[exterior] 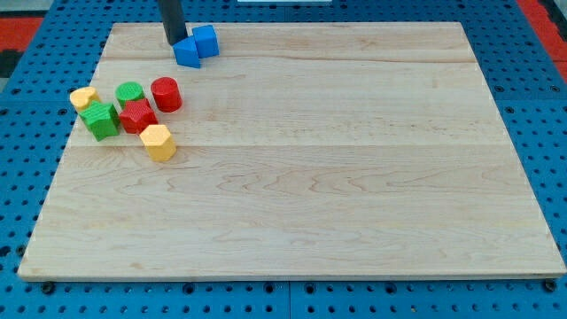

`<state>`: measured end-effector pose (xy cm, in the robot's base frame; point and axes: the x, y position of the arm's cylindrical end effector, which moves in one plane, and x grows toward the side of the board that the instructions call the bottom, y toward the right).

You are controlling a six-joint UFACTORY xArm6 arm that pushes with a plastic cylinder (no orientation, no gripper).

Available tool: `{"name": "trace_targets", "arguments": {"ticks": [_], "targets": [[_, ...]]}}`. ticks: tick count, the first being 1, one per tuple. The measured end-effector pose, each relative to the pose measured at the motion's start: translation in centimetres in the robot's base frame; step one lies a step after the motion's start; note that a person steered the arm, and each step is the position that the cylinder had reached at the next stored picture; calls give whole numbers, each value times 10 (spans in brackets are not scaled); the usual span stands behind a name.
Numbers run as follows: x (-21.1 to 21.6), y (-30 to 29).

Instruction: Move the blue cube vertically above the red circle

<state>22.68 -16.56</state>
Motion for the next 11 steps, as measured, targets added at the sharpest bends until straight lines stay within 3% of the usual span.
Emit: {"name": "trace_targets", "arguments": {"ticks": [1, 2, 3, 4, 5, 6, 7, 9, 11], "targets": [[30, 7], [51, 57], [38, 120], [-8, 84], [-9, 43], [-7, 52], [38, 79], [30, 35], [67, 60]]}}
